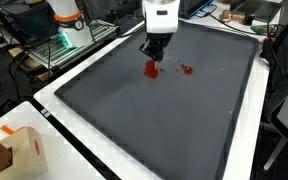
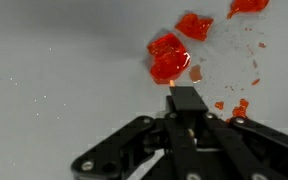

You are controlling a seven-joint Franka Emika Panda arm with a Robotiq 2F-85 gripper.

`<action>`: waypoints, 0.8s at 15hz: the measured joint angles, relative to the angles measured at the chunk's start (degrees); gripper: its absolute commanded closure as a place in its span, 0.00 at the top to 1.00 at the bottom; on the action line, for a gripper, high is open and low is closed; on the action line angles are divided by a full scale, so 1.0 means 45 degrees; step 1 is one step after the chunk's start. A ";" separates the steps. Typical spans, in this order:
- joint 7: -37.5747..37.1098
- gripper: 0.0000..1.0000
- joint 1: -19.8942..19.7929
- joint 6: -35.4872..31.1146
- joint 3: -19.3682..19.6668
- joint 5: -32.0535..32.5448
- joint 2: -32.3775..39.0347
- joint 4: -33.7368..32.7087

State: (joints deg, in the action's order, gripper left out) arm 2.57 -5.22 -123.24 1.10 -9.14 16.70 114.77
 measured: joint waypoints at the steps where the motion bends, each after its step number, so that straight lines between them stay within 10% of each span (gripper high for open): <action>1: 0.0016 0.03 -0.0022 0.0100 0.0000 -0.0109 0.0002 0.0001; 12: 0.0150 0.03 -0.0095 -0.0129 0.0004 -0.0614 0.0349 0.0047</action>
State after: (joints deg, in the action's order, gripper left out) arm 3.24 -5.65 -123.82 1.11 -11.90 18.27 114.98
